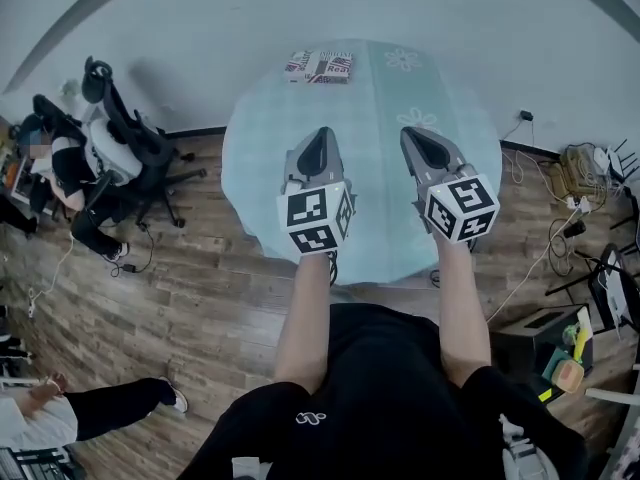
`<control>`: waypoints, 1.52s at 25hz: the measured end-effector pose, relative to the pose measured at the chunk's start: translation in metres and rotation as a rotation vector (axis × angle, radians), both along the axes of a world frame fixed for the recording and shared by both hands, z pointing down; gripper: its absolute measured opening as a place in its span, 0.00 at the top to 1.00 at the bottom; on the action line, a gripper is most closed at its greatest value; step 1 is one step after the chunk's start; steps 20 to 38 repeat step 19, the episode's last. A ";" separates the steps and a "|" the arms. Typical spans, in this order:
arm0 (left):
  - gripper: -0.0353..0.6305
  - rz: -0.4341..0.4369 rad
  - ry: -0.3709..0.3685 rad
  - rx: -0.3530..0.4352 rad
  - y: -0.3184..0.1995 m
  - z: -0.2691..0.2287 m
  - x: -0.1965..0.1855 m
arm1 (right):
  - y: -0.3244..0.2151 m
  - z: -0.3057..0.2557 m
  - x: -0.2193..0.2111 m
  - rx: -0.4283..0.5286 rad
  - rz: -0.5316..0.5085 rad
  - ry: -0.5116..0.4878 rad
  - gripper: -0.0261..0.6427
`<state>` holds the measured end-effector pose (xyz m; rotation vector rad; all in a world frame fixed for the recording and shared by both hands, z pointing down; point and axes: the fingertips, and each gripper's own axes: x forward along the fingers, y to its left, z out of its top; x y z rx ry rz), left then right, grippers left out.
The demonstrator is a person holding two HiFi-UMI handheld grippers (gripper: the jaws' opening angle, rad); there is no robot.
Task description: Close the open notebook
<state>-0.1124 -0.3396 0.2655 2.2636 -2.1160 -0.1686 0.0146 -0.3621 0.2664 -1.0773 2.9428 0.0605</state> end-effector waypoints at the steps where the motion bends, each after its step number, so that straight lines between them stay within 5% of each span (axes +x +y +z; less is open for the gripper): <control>1: 0.94 0.006 -0.003 -0.004 -0.001 0.001 0.004 | 0.000 0.000 0.004 0.001 0.006 0.000 0.94; 15: 0.94 0.118 -0.016 -0.030 -0.020 0.014 0.053 | -0.012 0.005 0.048 -0.008 0.081 -0.009 0.94; 38: 0.94 0.120 -0.025 -0.045 -0.022 0.018 0.055 | -0.014 0.005 0.052 -0.008 0.082 -0.006 0.94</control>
